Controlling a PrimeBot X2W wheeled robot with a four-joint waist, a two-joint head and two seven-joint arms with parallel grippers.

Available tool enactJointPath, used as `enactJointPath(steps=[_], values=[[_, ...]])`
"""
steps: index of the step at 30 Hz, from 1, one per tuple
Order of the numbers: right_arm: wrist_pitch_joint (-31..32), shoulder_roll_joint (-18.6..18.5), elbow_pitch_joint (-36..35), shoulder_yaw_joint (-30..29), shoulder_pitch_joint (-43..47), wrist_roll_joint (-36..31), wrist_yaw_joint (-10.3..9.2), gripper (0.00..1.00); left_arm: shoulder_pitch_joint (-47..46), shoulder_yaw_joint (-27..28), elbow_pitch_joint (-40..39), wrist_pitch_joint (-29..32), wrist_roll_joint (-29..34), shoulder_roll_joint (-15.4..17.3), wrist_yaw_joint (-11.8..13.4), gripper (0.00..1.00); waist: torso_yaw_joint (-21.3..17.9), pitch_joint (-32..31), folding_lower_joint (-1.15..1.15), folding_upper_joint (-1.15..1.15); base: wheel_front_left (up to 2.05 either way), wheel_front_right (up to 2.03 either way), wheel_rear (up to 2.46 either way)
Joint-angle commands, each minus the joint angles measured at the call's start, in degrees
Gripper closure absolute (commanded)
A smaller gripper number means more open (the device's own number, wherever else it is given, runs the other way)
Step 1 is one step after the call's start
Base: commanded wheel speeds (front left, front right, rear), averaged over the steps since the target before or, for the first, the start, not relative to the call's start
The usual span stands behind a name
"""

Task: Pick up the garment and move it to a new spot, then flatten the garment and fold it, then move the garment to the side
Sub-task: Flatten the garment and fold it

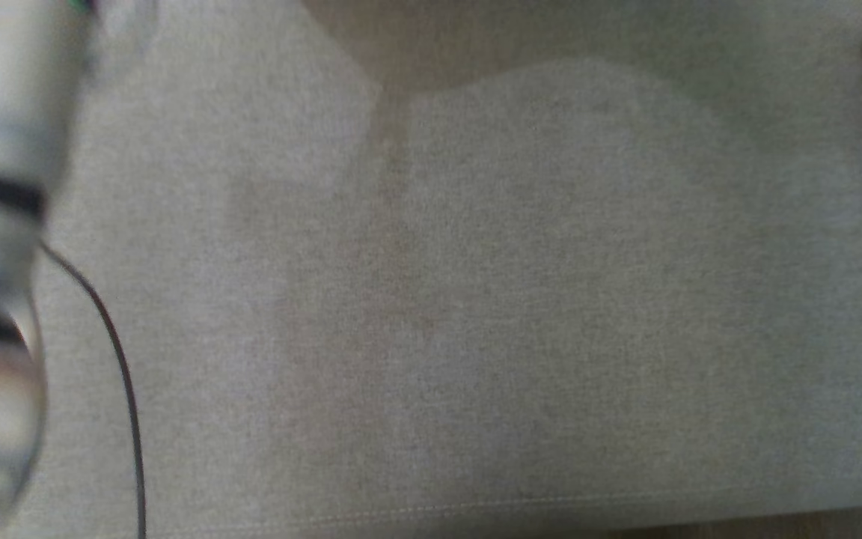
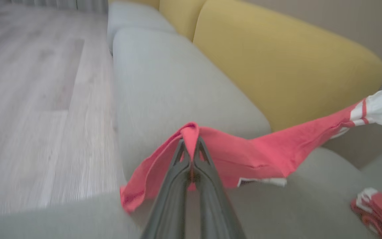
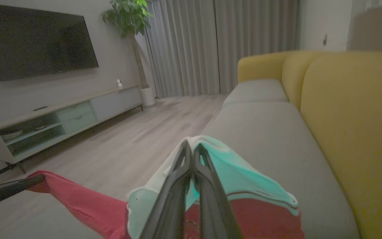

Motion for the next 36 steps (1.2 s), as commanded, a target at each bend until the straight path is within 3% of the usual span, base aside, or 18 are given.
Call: enactJointPath(steps=[1, 7, 9, 15, 20, 23, 30, 36], values=[[1.53, -1.93, -3.16, 1.14, 4.33, 2.59, 0.44, 1.0, 2.43, -1.42, -3.35, 1.4, -1.8, 3.94, -0.34, 1.0, -0.12, -3.3, -0.01, 0.0, 0.0, 0.0, 0.0], [11.09, -8.59, -11.08, 8.8, 23.49, 9.77, 0.44, 1.0, 20.88, -8.67, -10.67, 8.81, -9.85, 8.73, -0.34, 1.0, -0.58, -12.8, -0.01, 0.0, 0.0, 0.0, 0.0], [17.01, -12.5, -15.87, 12.92, 31.88, 11.16, 0.44, 1.0, 29.89, -11.64, -14.72, 14.29, -14.27, 11.47, -0.34, 1.0, -1.06, -17.63, -0.01, 0.0, 0.0, 0.0, 0.0], [30.87, -23.08, -29.66, 19.49, 44.66, 13.07, 0.44, 1.0, 42.43, -14.63, -23.08, 19.84, -18.8, 18.12, -0.26, 1.0, -1.97, -23.61, -0.01, 0.0, 0.0, 0.0, 0.0], [44.0, -33.49, -43.39, 21.62, 51.14, 16.93, 0.44, 1.0, 49.71, -15.29, -32.09, 25.12, -23.02, 23.56, 2.26, 1.0, -2.79, -25.31, -0.01, 0.0, 0.0, 0.0, 0.0], [47.82, -37.72, -49.17, 20.27, 53.21, 19.31, 0.44, 1.0, 52.12, -15.56, -38.04, 28.49, -24.98, 26.88, 4.61, 1.0, -2.96, -25.39, -0.01, 0.0, 0.0, 0.0, 0.0], [52.93, -40.31, -52.32, 17.1, 54.79, 20.8, 0.44, 1.0, 53.72, -16.85, -47.57, 37.45, -29.04, 31.46, 8.35, 1.0, -2.75, -24.43, -0.01, 0.0, 0.0, 0.0, 0.0], [56.92, -36.06, -47.31, 11.95, 51.71, 22.48, 0.44, 1.0, 49.34, -16.38, -50.68, 45.88, -31.92, 33.61, 10.92, 1.0, -2.08, -21.4, -0.01, 0.0, 0.0, 0.0, 0.0]])
